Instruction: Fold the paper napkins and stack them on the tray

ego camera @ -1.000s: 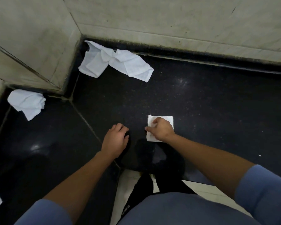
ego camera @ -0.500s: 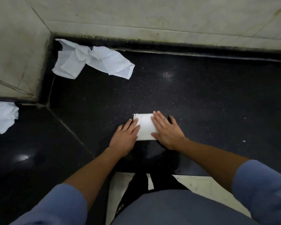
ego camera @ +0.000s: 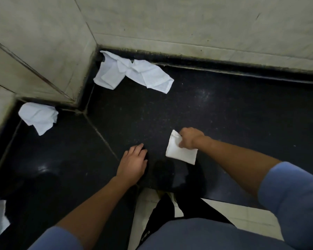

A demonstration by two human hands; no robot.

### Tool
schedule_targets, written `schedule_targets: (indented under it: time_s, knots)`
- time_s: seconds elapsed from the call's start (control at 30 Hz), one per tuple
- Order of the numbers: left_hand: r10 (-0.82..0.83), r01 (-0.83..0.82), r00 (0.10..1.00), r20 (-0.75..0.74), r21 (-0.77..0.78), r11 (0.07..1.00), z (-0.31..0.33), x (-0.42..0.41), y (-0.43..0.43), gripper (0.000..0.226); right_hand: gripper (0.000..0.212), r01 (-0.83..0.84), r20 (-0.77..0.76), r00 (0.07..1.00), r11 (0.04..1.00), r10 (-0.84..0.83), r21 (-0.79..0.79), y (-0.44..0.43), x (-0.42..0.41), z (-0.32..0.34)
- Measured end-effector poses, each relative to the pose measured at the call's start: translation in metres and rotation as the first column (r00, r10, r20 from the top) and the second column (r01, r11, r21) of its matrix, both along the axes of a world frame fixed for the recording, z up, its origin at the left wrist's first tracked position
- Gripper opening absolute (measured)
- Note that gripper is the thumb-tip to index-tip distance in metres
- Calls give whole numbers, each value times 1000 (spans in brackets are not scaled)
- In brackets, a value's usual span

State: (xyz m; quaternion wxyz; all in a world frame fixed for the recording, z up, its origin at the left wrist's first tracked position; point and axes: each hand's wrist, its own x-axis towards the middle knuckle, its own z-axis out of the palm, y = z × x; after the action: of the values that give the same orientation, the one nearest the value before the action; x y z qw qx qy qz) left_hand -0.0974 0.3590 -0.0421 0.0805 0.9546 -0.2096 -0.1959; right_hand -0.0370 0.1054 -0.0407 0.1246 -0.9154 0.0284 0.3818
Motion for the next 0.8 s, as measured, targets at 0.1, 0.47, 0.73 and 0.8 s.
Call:
schedule_targets:
  time_s: [0.1, 0.47, 0.73, 0.8]
  knots:
    - [-36, 36, 999, 27, 1, 999, 5, 10, 0, 41, 18, 143, 72, 985, 978, -155, 153, -13, -23, 7]
    - [-371, 383, 919, 130, -77, 921, 53, 33, -156, 34, 35, 406, 487, 774, 908, -404, 107, -162, -160, 68]
    - [-654, 686, 715, 247, -69, 725, 83, -55, -356, 26, 38, 650, 639, 566, 759, -520, 41, -304, -336, 96]
    - [-692, 728, 674, 260, -73, 682, 85, -94, -407, 25, 37, 690, 656, 526, 723, -541, 43, -339, -385, 101]
